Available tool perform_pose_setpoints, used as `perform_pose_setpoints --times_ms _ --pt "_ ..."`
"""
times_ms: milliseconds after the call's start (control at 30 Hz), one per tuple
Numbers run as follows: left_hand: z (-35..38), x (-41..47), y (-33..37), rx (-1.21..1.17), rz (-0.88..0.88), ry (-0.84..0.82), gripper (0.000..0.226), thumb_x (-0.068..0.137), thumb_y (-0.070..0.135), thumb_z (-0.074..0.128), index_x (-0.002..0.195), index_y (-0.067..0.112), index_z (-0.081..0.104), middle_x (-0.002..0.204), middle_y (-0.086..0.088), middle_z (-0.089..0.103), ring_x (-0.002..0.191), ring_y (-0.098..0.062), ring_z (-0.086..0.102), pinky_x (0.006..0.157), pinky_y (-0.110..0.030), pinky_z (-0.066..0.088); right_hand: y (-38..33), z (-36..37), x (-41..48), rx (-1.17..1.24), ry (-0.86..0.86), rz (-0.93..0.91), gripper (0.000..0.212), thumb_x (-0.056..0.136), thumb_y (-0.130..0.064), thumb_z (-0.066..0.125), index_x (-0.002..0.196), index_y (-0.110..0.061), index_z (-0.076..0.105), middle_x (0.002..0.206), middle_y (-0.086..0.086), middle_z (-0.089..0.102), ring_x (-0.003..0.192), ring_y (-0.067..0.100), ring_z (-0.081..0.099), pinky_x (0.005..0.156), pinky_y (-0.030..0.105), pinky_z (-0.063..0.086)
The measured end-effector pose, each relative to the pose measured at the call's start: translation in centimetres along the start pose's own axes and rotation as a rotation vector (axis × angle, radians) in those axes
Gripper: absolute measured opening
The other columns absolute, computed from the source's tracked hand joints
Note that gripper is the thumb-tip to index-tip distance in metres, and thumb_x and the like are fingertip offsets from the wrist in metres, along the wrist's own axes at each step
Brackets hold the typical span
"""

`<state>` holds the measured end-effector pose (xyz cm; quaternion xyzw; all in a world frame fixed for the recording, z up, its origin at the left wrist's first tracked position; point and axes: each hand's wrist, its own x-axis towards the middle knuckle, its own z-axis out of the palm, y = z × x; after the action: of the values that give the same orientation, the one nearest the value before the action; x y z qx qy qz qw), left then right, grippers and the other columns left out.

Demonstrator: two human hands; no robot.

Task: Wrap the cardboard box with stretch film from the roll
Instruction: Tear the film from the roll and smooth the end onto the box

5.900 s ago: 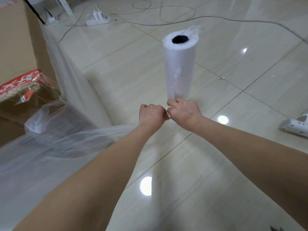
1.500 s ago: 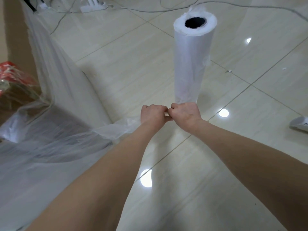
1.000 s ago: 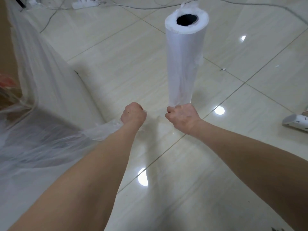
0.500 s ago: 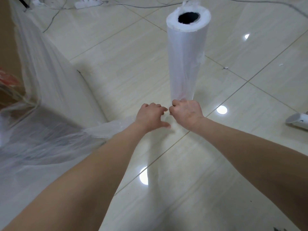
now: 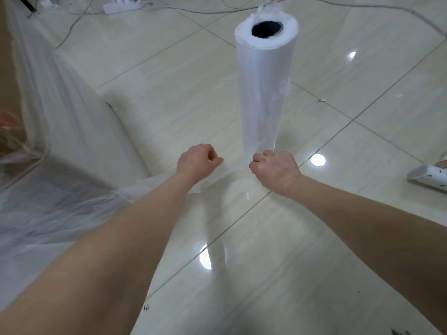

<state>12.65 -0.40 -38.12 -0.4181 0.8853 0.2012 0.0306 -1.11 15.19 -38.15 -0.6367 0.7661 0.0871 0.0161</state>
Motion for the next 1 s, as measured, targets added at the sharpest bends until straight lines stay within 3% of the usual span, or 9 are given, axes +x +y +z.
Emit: perform_pose_setpoints --times_ms 100,133,200,267,333,467,633,833,1000 --pt "1.8 -0.6 2.5 0.159 0.107 -0.189 0.082 0.067 0.066 0.068 0.133 0.024 0.045 0.129 0.006 0.055 0.121 -0.019 0.048 0.099 -0.038 0.038 -0.7 -0.1 0.3 0.016 0.014 -0.002 0.023 0.097 -0.017 0.042 0.116 -0.020 0.055 0.111 -0.003 0.053 0.101 0.020 0.053 0.060 0.029 0.033" --pt "2.6 -0.6 3.1 0.236 0.111 -0.221 0.087 0.068 0.065 0.068 0.139 0.025 0.038 0.131 0.005 0.054 0.123 -0.020 0.046 0.099 -0.037 0.036 -0.8 -0.1 0.2 0.019 0.024 -0.003 0.023 0.098 -0.019 0.041 0.116 -0.020 0.055 0.112 -0.002 0.053 0.101 0.020 0.054 0.060 0.029 0.033" --pt "3.4 -0.2 3.5 0.267 0.046 -0.204 0.066 0.080 0.054 0.064 0.136 0.027 0.043 0.126 0.003 0.059 0.119 -0.020 0.051 0.092 -0.034 0.038 -0.7 -0.1 0.0 0.026 0.032 0.004 0.024 0.098 -0.022 0.038 0.114 -0.018 0.055 0.111 -0.001 0.054 0.100 0.021 0.054 0.060 0.029 0.033" --pt "3.3 0.2 3.5 0.171 -0.051 -0.157 0.031 0.089 0.037 0.059 0.119 0.027 0.062 0.115 0.001 0.066 0.107 -0.020 0.059 0.079 -0.027 0.042 -0.6 -0.1 0.0 0.018 0.026 0.016 0.024 0.098 -0.023 0.038 0.113 -0.017 0.055 0.113 0.000 0.052 0.100 0.022 0.053 0.060 0.030 0.033" --pt "3.0 0.3 3.3 0.123 -0.080 -0.134 0.019 0.091 0.030 0.056 0.105 0.026 0.069 0.106 -0.001 0.068 0.097 -0.022 0.062 0.071 -0.025 0.041 -0.9 -0.2 0.4 -0.006 0.022 0.017 0.023 0.096 -0.023 0.044 0.118 -0.016 0.050 0.118 0.001 0.047 0.102 0.022 0.053 0.059 0.031 0.034" --pt "2.5 -0.2 2.5 0.103 -0.018 -0.154 0.017 0.091 0.029 0.053 0.095 0.028 0.070 0.098 0.000 0.068 0.088 -0.021 0.060 0.068 -0.025 0.040 -2.9 0.2 2.2 0.015 0.004 -0.006 0.037 0.093 -0.013 0.048 0.128 -0.014 0.038 0.123 0.001 0.043 0.093 0.024 0.060 0.050 0.029 0.029" --pt "2.3 -0.6 1.0 0.039 0.090 -0.101 0.021 0.091 0.026 0.047 0.090 0.026 0.068 0.095 0.003 0.066 0.090 -0.021 0.060 0.068 -0.026 0.039 -3.3 0.0 3.7 -0.012 -0.058 0.033 0.032 0.090 -0.005 0.047 0.117 -0.018 0.057 0.113 0.002 0.048 0.099 0.026 0.059 0.065 0.030 0.034" --pt "3.4 -0.7 1.7 0.090 0.137 -0.156 0.028 0.087 0.042 0.055 0.108 0.023 0.057 0.097 0.007 0.068 0.095 -0.017 0.060 0.077 -0.030 0.037 -2.9 0.5 3.5 0.052 -0.018 0.042 0.030 0.092 -0.009 0.047 0.120 -0.017 0.056 0.119 0.002 0.048 0.109 0.023 0.053 0.067 0.033 0.036" --pt "3.6 -0.2 2.7 0.171 0.145 -0.084 0.028 0.092 0.043 0.049 0.092 0.022 0.069 0.088 -0.002 0.069 0.086 -0.025 0.062 0.063 -0.028 0.034 -2.8 0.7 3.2 0.049 0.003 0.057 0.024 0.094 -0.009 0.041 0.117 -0.015 0.046 0.111 0.000 0.062 0.100 0.025 0.061 0.062 0.030 0.035"
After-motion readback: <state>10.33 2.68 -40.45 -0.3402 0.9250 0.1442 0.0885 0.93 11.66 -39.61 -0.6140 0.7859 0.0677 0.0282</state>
